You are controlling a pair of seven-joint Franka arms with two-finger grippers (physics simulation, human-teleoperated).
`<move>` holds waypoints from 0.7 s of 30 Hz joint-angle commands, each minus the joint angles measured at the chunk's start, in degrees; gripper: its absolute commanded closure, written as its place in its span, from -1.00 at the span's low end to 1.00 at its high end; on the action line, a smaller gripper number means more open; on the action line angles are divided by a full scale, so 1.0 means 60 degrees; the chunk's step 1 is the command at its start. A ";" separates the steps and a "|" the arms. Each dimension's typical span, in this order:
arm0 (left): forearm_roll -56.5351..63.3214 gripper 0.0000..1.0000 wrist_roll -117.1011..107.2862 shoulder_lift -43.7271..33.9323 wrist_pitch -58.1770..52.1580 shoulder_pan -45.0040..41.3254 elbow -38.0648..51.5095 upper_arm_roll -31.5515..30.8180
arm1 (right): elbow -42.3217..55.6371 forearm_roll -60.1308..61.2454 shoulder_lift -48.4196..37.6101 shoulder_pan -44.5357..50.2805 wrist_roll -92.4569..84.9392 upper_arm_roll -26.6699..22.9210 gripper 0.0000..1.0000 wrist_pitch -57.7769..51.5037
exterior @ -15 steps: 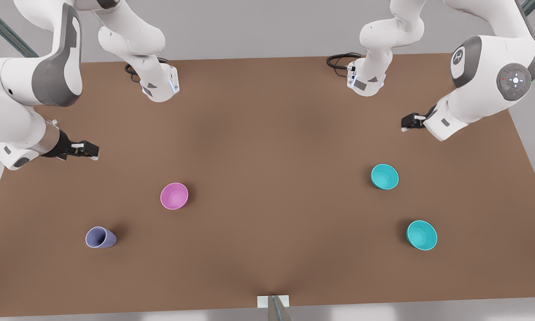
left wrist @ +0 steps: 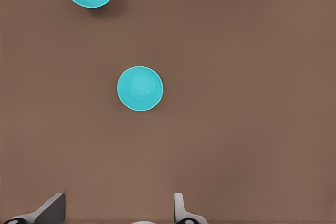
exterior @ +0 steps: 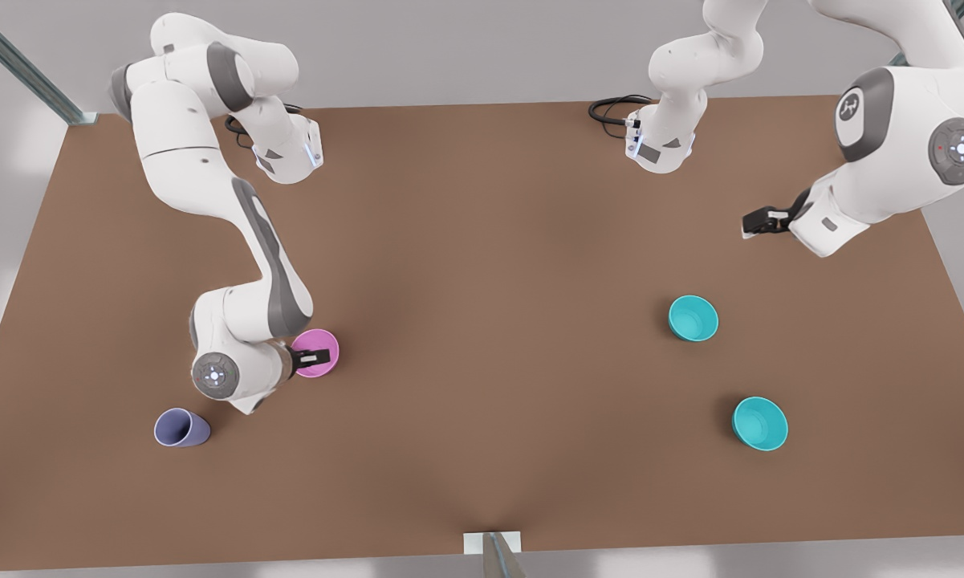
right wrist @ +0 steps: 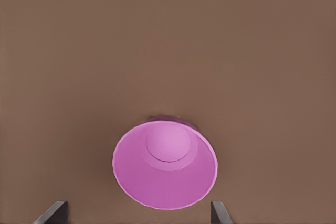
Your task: Stack the blue bowl on the pink bowl
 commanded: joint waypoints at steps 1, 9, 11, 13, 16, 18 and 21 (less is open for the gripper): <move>-0.0009 -1.00 -0.0012 0.0057 0.0142 -0.0804 -0.0011 0.0177 | -0.0277 0.0269 0.0220 0.0002 0.1758 -0.0001 -1.00 0.2382; -0.0009 -1.00 -0.0012 0.0262 -0.0166 -0.0892 -0.0069 0.0162 | -0.1874 0.0269 -0.1084 -0.0598 0.0850 -0.0030 -1.00 0.2442; -0.0009 -1.00 -0.0012 0.0247 -0.0356 -0.0907 -0.0069 0.0162 | -0.1962 0.0240 -0.0923 -0.0759 0.0718 -0.0030 -1.00 0.2763; 0.0006 -1.00 -0.0012 0.0276 -0.0516 -0.0863 -0.0069 0.0162 | -0.2430 0.0240 -0.0937 -0.0789 0.0688 -0.0030 -1.00 0.3260; 0.0006 -1.00 -0.0012 0.0350 -0.0693 -0.0717 -0.0084 0.0177 | -0.2973 0.0240 -0.0908 -0.0935 0.0674 -0.0030 -1.00 0.4126; 0.0006 -1.00 -0.0012 0.0350 -0.0737 -0.0673 -0.0084 0.0177 | -0.3236 0.0240 -0.0879 -0.1023 0.0615 -0.0030 -1.00 0.4463; 0.0006 -1.00 -0.0012 0.0350 -0.0737 -0.0658 -0.0084 0.0177 | -0.3544 0.0254 -0.0718 -0.1023 0.0630 -0.0030 -1.00 0.4961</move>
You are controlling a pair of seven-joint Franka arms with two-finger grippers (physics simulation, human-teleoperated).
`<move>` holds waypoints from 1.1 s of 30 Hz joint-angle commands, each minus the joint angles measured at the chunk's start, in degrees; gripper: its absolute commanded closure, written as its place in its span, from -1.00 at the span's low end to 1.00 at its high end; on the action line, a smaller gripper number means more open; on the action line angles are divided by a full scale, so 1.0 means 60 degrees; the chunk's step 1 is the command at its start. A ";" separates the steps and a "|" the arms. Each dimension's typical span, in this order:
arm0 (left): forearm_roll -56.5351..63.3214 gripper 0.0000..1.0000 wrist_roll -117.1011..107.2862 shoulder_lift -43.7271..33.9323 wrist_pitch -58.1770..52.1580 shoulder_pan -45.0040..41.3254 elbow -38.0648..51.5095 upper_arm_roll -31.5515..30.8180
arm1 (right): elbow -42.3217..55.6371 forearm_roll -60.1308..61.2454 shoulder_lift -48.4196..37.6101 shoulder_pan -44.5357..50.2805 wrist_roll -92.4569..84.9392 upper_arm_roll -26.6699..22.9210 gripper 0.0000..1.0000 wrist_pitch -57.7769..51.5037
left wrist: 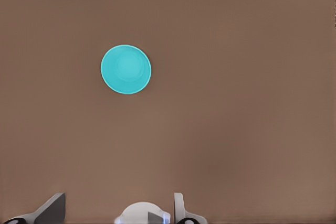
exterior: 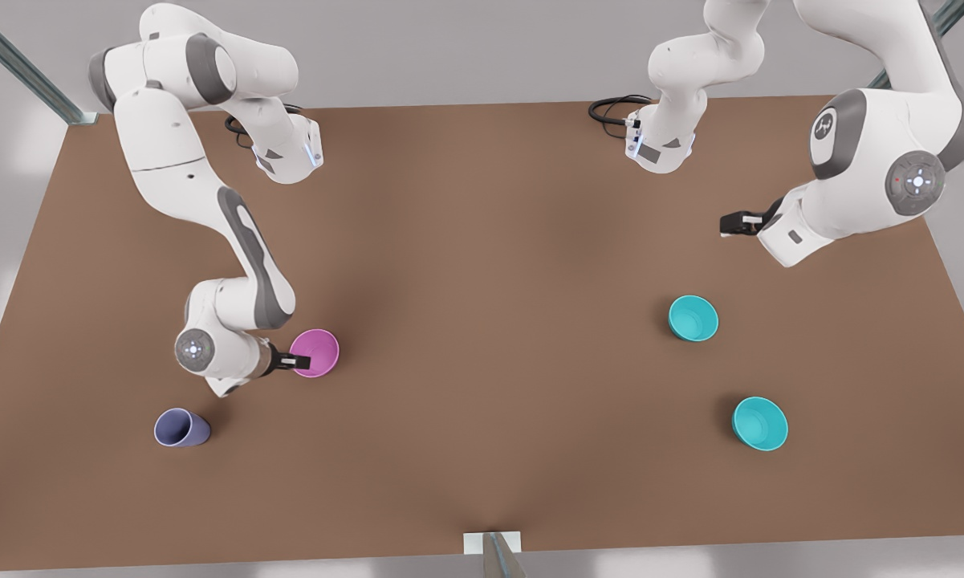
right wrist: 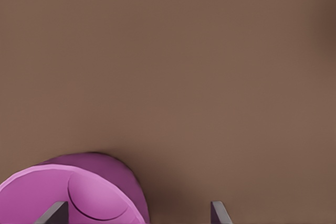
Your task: Stack the blue bowl on the pink bowl
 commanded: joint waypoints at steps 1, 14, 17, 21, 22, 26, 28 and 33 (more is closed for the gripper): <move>0.0006 -1.00 -0.0003 0.0003 -0.0163 0.0121 0.0004 -0.0028 | -0.0093 0.0035 0.0073 -0.0002 0.0035 0.0024 -1.00 0.0984; 0.0006 -1.00 -0.0003 0.0062 -0.0148 0.0106 0.0019 -0.0043 | -0.0284 0.0035 0.0117 -0.0061 -0.0185 0.0347 0.57 0.0882; 0.0006 -1.00 -0.0003 0.0105 -0.0148 0.0106 0.0019 -0.0028 | 0.0710 0.0195 0.0073 -0.0047 -0.0024 0.0902 0.57 0.0107; 0.0006 -1.00 -0.0003 0.0164 -0.0104 0.0121 0.0019 -0.0028 | 0.2572 0.1207 0.0322 0.1241 0.3151 0.1680 0.57 -0.0027; 0.0006 -1.00 -0.0003 0.0193 -0.0104 0.0121 0.0019 -0.0028 | 0.3318 0.1090 0.0688 0.2105 0.4895 0.1665 0.57 0.0018; -0.0009 -1.00 -0.0018 0.0252 -0.0104 0.0135 -0.0011 -0.0028 | 0.5253 0.0182 0.2241 0.4128 0.8501 0.1592 0.57 0.0544; -0.0023 -1.00 -0.0018 0.0442 0.0041 0.0121 -0.0040 -0.0043 | 0.5268 0.0196 0.2607 0.4304 0.8692 0.1592 0.57 0.0838; 0.0006 -1.00 -0.0033 0.0998 0.1126 0.0238 -0.0026 -0.0028 | 0.5298 0.0226 0.3340 0.4377 0.8692 0.1636 0.57 0.1102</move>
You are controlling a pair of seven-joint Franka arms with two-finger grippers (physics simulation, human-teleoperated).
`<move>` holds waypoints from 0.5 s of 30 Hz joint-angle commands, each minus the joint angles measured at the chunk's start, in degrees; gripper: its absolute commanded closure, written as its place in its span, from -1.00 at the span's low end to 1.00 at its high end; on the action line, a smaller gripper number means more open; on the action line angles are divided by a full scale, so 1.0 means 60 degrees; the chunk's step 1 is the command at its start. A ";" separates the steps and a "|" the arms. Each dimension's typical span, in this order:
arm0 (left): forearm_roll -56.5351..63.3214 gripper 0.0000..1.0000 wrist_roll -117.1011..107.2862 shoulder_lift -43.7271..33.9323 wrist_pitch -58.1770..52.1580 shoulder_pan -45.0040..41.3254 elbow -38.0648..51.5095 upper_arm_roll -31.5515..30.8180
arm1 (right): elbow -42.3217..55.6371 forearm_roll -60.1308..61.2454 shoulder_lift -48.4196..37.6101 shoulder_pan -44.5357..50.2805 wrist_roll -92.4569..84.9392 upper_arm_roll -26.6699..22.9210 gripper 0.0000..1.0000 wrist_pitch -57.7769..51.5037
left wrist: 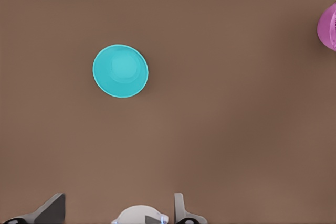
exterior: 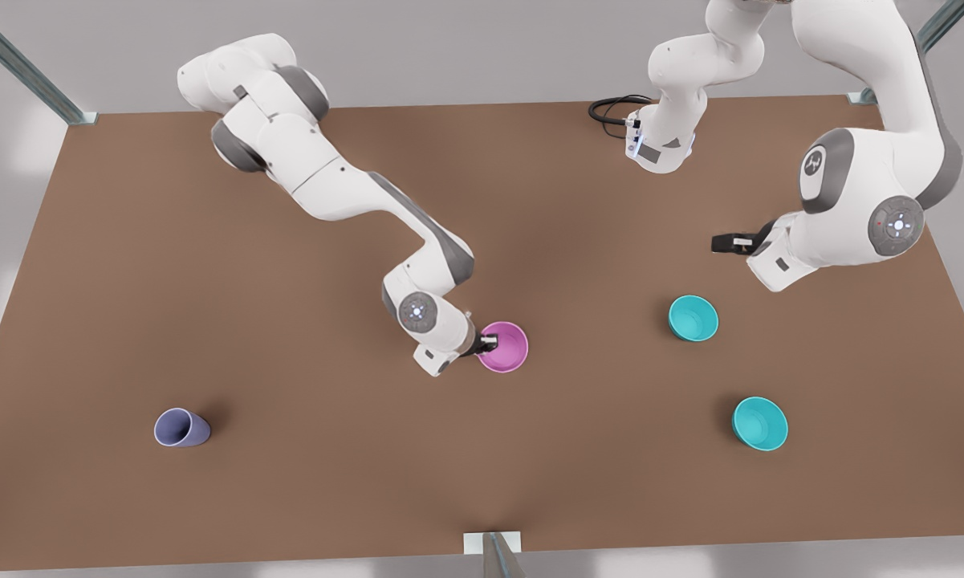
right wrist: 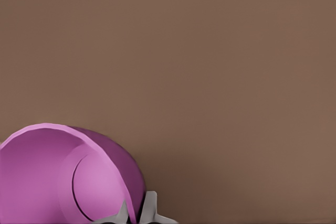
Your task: Stack the blue bowl on the pink bowl
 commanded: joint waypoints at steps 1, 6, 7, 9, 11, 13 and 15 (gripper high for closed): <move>0.0001 -1.00 -0.0018 0.0209 0.0922 0.0120 0.0011 0.0046 | 0.0011 -0.0002 0.0117 -0.0006 0.4682 0.0015 0.57 0.0324; -0.1097 -1.00 0.2676 0.1527 0.5404 -0.0613 -0.1923 0.2171 | 0.0011 -0.0060 0.0029 -0.0080 0.4609 0.0015 -1.00 0.0382; -0.1200 -1.00 0.3453 0.1806 0.5712 -0.0364 -0.1967 0.2200 | -0.0018 -0.0119 -0.0292 -0.0255 0.4580 0.0000 -1.00 0.0338; -0.1215 -1.00 0.4025 0.2113 0.6092 -0.0144 -0.2040 0.2215 | -0.0150 -0.0134 -0.1362 -0.1367 0.3119 -0.0044 -1.00 -0.0582; -0.1346 -1.00 0.4157 0.2362 0.7028 -0.0115 -0.2654 0.2215 | -0.0150 -0.0148 -0.1904 -0.3678 -0.1855 -0.0044 -1.00 -0.3215; -0.1625 -1.00 0.4597 0.2641 0.7469 -0.0188 -0.3108 0.2215 | -0.0121 -0.0236 -0.2767 -0.5075 -0.4297 -0.0058 -1.00 -0.5417; -0.1684 -1.00 0.4626 0.2992 0.8143 -0.0232 -0.3373 0.2215 | -0.0121 -0.1671 -0.4686 -0.5557 -0.4414 -0.0073 -1.00 -0.7658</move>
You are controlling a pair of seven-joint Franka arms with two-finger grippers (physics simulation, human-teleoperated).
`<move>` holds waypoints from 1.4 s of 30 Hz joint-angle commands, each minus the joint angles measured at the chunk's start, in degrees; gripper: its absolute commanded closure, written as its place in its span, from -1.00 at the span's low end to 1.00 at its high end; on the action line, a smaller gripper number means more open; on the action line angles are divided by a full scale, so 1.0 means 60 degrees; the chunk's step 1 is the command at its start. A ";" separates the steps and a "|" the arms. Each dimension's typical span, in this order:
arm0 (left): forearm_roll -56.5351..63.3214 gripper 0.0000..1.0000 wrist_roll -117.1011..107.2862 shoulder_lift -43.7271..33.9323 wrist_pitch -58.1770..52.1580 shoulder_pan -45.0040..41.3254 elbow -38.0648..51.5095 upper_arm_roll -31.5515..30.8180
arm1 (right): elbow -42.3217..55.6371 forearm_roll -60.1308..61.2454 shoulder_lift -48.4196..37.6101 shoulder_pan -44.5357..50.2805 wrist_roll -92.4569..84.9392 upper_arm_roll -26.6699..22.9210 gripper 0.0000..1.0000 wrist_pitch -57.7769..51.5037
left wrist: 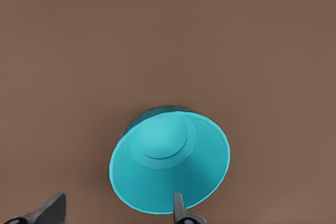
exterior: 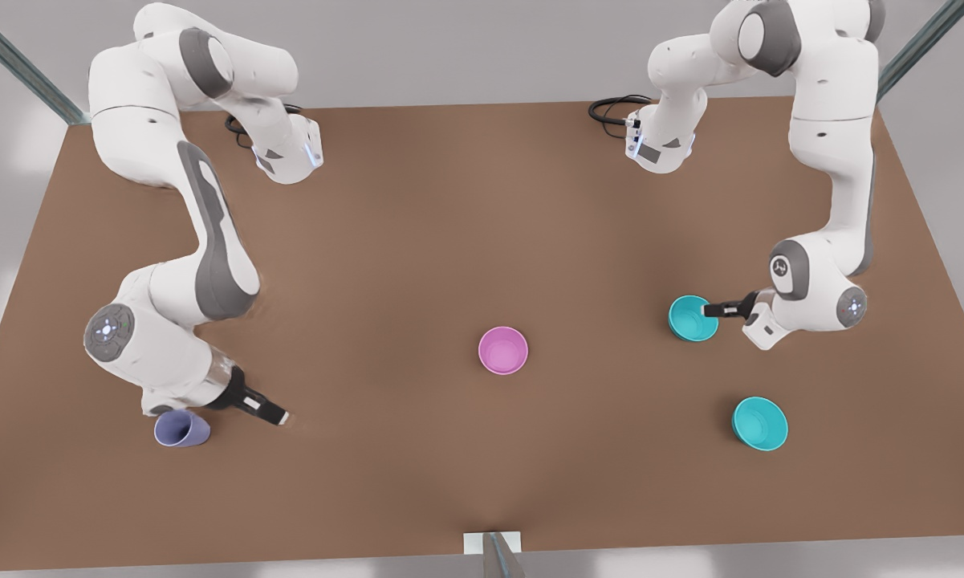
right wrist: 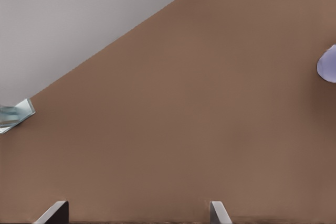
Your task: Stack the blue bowl on the pink bowl
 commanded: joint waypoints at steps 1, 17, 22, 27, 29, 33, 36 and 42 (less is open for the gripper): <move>-0.0217 -1.00 0.2670 0.0253 0.1937 -0.0021 -0.0108 0.0000 | 0.0040 -0.1016 -0.1458 -0.0485 -0.4720 -0.0004 -1.00 -0.4823; -0.0539 0.57 -0.0331 -0.0757 0.1629 -0.1528 -0.0079 -0.0015 | 0.0392 -0.1631 -0.1401 -0.0486 -0.3944 -0.0004 -1.00 -0.5103; -0.0014 0.57 -0.7083 0.0324 -0.0608 -0.4884 0.3095 -0.0073 | 0.0377 -0.1616 -0.1401 -0.0486 -0.3944 -0.0004 -1.00 -0.5029; 0.0296 0.57 -0.9723 0.2230 -0.2062 -0.5968 0.5955 -0.0073 | 0.0377 -0.1616 -0.1240 -0.0412 -0.3915 -0.0004 -1.00 -0.4912; 0.0296 0.57 -0.9840 0.2552 -0.2048 -0.6027 0.6336 -0.0059 | 0.0377 -0.1601 -0.1225 -0.0412 -0.3915 -0.0004 -1.00 -0.4883; 0.0310 0.57 -0.9987 0.3109 -0.1945 -0.6071 0.6776 -0.0264 | 0.0363 -0.1601 -0.1210 -0.0398 -0.3915 -0.0004 -1.00 -0.4824; 0.0296 0.57 -1.0031 0.3680 -0.1945 -0.6203 0.7567 -0.0366 | 0.0363 -0.1601 -0.1210 -0.0310 -0.3915 0.0011 -1.00 -0.4810; 0.0252 0.57 -1.0104 0.3944 -0.1681 -0.6232 0.7802 -0.0513 | 0.0363 -0.1601 -0.1210 -0.0237 -0.3915 0.0011 -1.00 -0.4810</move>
